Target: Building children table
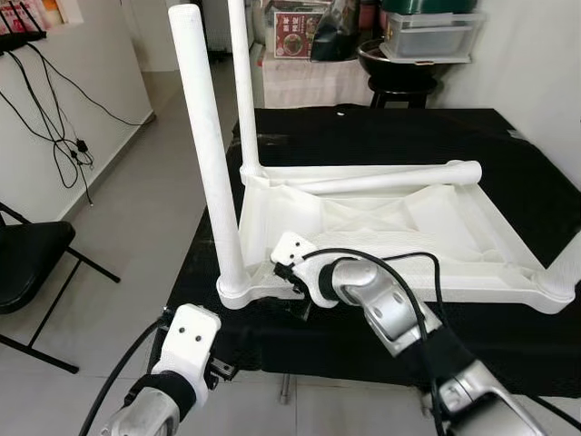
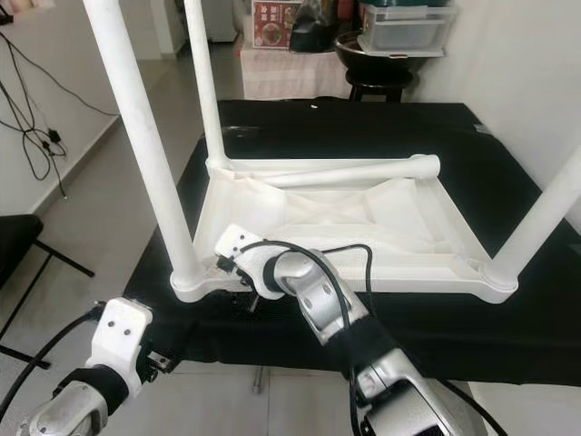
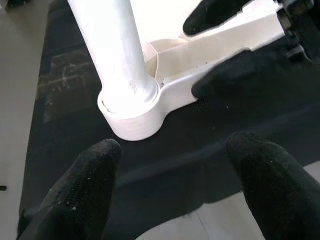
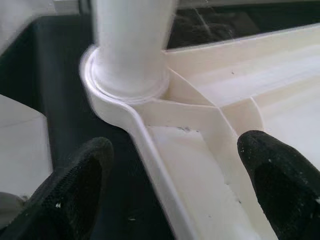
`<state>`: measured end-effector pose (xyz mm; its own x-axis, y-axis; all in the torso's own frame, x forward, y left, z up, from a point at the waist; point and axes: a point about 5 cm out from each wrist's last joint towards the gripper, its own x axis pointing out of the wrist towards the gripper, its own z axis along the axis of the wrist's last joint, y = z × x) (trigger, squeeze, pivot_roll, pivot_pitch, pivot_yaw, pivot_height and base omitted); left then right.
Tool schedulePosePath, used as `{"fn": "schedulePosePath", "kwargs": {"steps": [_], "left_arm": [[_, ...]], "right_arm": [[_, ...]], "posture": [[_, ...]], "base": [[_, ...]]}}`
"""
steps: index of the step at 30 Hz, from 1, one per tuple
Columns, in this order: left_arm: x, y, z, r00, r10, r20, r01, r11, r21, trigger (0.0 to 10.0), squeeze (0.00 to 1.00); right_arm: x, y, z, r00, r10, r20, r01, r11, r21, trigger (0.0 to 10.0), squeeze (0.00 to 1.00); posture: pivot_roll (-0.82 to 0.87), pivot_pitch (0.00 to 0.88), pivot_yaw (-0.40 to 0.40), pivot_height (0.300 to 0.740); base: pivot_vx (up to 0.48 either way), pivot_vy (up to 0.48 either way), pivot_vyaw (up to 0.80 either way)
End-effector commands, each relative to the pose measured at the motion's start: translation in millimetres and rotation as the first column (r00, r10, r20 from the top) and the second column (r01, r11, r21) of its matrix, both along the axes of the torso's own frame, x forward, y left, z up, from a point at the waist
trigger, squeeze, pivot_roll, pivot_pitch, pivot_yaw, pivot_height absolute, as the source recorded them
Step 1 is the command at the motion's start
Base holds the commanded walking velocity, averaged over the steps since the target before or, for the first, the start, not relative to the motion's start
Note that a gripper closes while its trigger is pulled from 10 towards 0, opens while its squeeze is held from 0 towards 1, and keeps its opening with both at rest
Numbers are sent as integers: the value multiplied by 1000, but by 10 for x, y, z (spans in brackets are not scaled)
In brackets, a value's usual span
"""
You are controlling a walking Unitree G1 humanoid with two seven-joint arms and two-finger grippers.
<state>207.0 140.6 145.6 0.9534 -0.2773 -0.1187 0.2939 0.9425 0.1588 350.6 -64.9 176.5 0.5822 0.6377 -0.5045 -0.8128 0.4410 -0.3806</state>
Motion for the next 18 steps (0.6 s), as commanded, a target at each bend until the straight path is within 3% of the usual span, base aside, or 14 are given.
{"fn": "schedulePosePath", "kwargs": {"steps": [1,11,16,18], "left_arm": [[-20,0,24,1000,-3,18,2,1000,26,10000,0],[-20,42,53,1000,17,27,-18,999,35,10000,0],[-44,46,61,999,23,25,-24,999,40,10000,0],[-68,42,68,999,30,24,-31,999,38,10000,0]], "right_arm": [[74,-10,4,1000,-24,16,25,999,-38,10000,0],[214,22,97,998,-22,62,29,994,-110,10000,0],[283,-36,114,997,-41,66,50,989,-137,10000,0],[341,-132,128,996,-67,61,76,983,-165,10000,0]], "posture": [[-29,145,-14,740],[12,163,0,740],[18,170,-6,740],[28,189,-13,740]], "base": [[0,0,0],[0,0,0],[0,0,0],[0,0,0]]}}
